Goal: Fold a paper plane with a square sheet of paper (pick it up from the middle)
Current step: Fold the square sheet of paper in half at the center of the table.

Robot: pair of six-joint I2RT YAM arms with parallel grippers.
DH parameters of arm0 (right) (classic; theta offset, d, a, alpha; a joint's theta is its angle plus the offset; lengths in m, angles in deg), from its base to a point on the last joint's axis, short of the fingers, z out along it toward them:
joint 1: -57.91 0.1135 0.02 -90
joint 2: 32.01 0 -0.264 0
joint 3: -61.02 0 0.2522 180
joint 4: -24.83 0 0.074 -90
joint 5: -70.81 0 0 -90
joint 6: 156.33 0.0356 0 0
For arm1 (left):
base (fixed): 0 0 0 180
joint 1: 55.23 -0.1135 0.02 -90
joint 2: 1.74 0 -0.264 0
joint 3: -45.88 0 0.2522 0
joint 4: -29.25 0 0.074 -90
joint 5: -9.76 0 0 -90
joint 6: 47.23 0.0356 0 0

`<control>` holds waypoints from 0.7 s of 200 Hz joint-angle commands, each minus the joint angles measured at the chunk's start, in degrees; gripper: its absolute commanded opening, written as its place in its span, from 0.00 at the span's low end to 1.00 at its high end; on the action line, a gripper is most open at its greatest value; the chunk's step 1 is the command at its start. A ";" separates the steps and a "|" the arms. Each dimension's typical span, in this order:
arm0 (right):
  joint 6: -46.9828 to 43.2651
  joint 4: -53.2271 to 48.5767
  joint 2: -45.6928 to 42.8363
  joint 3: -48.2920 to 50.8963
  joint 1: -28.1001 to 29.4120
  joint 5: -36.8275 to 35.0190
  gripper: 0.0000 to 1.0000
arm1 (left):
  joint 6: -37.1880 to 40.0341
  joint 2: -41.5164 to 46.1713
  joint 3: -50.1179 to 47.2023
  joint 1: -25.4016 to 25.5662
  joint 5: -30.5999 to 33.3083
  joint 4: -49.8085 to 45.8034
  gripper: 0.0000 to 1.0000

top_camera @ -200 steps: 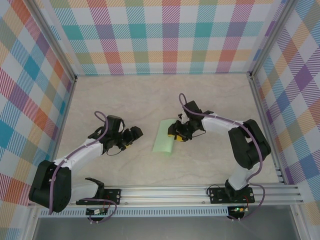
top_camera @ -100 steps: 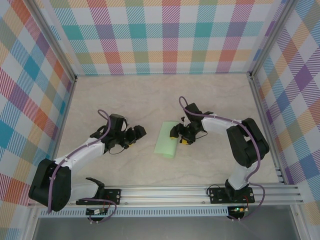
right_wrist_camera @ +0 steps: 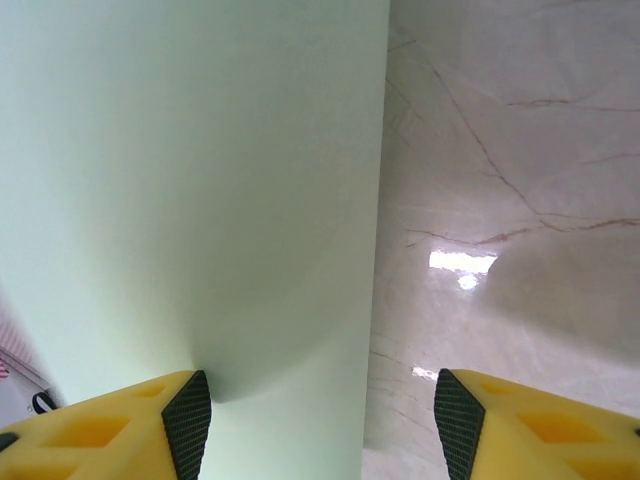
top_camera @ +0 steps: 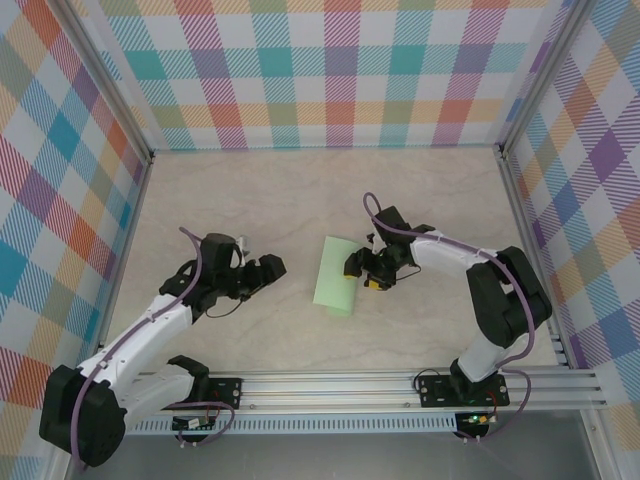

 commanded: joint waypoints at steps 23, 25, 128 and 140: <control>-1.67 -1.43 -0.34 0.60 0.06 -0.21 0.64 | 1.11 2.06 -1.55 0.68 -1.69 -3.00 0.76; -1.72 -1.51 -0.20 0.56 0.06 -0.25 0.64 | 1.16 2.15 -1.66 0.65 -1.66 -2.94 0.76; -6.59 -6.72 2.63 -2.55 -0.21 -4.56 0.62 | -2.48 -12.43 1.55 2.54 -4.50 10.13 0.67; -6.47 -7.39 3.17 -3.03 -0.21 -6.03 0.62 | -2.92 -15.09 2.72 3.63 -4.14 11.81 0.67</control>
